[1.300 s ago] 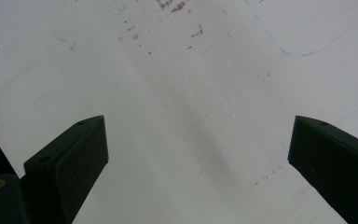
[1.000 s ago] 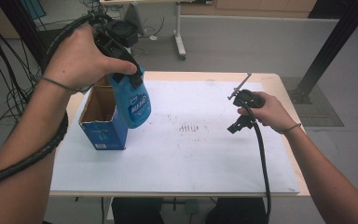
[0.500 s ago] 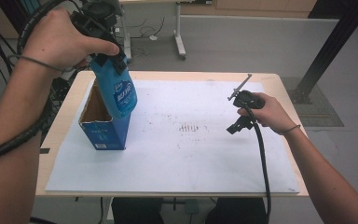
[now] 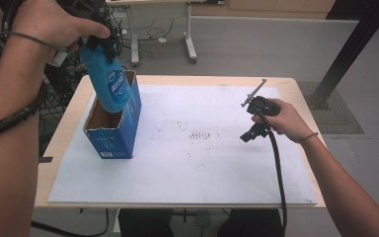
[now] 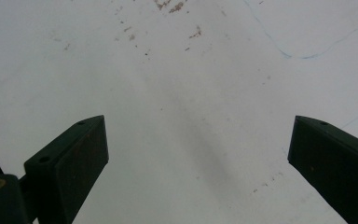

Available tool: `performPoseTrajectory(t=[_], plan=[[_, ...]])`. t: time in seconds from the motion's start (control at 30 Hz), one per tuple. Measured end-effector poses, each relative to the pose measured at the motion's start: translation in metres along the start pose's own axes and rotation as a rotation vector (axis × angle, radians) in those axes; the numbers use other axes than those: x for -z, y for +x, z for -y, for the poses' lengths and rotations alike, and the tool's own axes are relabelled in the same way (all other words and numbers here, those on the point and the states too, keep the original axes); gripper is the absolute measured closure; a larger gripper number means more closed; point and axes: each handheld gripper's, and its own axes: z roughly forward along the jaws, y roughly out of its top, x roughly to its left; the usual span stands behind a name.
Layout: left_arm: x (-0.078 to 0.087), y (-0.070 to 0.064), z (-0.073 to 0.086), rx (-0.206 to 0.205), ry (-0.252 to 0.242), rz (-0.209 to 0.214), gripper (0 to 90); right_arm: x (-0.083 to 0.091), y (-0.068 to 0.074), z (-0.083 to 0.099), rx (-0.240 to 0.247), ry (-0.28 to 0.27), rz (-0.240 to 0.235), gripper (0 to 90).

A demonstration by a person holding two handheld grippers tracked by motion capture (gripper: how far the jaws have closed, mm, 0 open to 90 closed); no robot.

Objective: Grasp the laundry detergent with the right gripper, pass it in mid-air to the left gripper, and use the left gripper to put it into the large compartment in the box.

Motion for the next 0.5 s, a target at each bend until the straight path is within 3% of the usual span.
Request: performPoseTrajectory(t=[0.33, 0.5], plan=[[-0.016, 0.02, -0.007, 0.107, 0.001, -0.043, 38.0, 0.0, -0.003, 0.001, -0.01, 0.009, 0.009, 4.8], [-0.03, 0.026, -0.007, 0.128, 0.006, -0.065, 38.0, 0.001, -0.002, 0.001, -0.006, 0.007, 0.011, 4.8]])
